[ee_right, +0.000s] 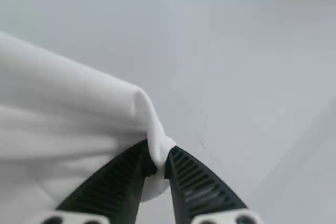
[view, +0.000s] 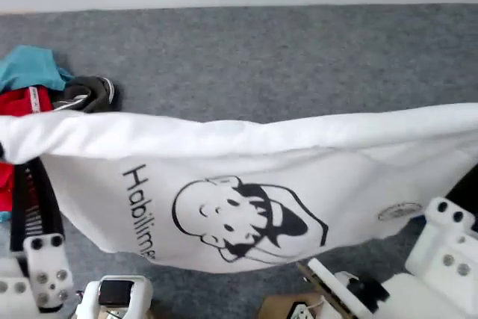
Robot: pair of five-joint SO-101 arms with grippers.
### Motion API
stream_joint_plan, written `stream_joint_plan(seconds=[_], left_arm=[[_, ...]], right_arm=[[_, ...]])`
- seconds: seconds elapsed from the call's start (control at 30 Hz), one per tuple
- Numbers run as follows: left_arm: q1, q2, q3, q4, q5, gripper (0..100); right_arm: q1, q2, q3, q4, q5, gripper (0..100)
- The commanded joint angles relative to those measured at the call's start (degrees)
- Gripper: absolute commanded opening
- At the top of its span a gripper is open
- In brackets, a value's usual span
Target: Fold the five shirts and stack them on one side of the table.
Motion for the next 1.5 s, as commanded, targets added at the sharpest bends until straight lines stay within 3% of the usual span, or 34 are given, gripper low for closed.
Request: stream_joint_plan(seconds=[0.0,0.2,0.37,0.53,0.77,0.9,1.07,1.23,1.47], left_arm=[[-0.62,0.00,-0.57,4.66,-2.64,0],[-0.62,-0.09,8.04,5.71,-3.96,0],[-0.62,0.00,24.84,2.99,-3.96,0],[-0.62,0.09,47.96,-15.12,-3.87,0],[-0.62,4.22,73.45,-46.51,-4.04,0],[-0.62,12.75,71.78,-52.92,-4.04,0],[-0.62,23.21,60.18,-53.45,-3.87,0],[-0.26,29.36,44.88,-51.43,-3.69,0],[-0.97,42.55,43.38,-48.97,-3.78,0]], right_arm=[[0.57,0.92,-1.67,3.38,1.41,1.0],[0.57,1.36,7.12,6.99,1.41,1.0],[-3.56,1.45,19.16,6.64,3.08,1.0],[-10.51,1.54,35.43,1.45,5.54,1.0],[-13.23,1.63,62.07,-27.12,7.47,1.0],[-13.85,1.63,68.66,-36.44,9.05,1.0],[-13.49,3.38,69.71,-43.30,9.85,1.0],[-12.62,7.43,65.05,-45.49,10.29,1.0],[-12.88,12.26,63.65,-45.67,10.29,1.0]])
